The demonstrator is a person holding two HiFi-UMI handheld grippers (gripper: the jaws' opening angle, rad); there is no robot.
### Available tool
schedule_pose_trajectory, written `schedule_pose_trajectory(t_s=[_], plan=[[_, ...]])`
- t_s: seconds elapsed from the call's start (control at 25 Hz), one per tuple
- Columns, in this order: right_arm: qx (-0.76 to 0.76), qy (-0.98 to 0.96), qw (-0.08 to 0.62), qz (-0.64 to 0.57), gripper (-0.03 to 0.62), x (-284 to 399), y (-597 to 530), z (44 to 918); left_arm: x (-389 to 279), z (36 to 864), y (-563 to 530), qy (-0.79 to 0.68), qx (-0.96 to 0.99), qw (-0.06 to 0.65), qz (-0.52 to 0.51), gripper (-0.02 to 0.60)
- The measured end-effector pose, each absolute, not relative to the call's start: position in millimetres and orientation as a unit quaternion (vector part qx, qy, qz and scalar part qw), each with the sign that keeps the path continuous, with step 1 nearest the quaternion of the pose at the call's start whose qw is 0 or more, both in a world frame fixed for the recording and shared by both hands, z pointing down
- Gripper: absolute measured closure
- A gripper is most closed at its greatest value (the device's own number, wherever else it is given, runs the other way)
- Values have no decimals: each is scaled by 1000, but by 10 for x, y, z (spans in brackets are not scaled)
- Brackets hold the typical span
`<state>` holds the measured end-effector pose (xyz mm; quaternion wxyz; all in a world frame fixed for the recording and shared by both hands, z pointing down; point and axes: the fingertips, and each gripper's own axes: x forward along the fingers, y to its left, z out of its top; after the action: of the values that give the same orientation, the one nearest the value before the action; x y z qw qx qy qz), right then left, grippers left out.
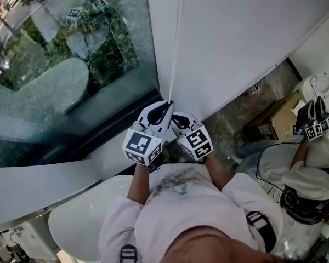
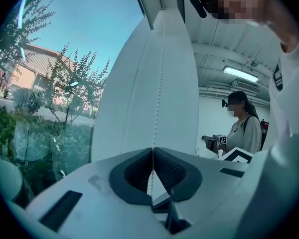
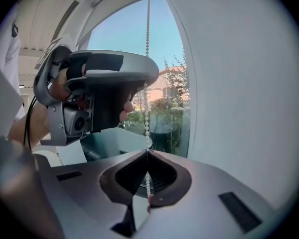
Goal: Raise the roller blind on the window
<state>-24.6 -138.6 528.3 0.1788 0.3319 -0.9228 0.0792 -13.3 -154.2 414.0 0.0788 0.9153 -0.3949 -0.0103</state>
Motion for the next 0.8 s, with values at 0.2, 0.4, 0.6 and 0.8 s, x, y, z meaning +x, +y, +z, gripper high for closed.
schedule_pose_trajectory(t_s=[0.2,0.4,0.6,0.8], plan=[[329,-922,188,86,533,-257,-1365,5349,-141,4209,-1533,-395,915,85,-7,568],[326,-923,187,81,533,-273,-1334,5271,-140,4124,-1501,-394,916,79,-13,568],[319,-926,188,73,531,-286,-1288,5303,-149,4126,-1486,-395,915,76,-12,568],[321,-927,185,55,531,-285,-1292,5206,-147,4058,-1507,-398,915,66,-14,566]])
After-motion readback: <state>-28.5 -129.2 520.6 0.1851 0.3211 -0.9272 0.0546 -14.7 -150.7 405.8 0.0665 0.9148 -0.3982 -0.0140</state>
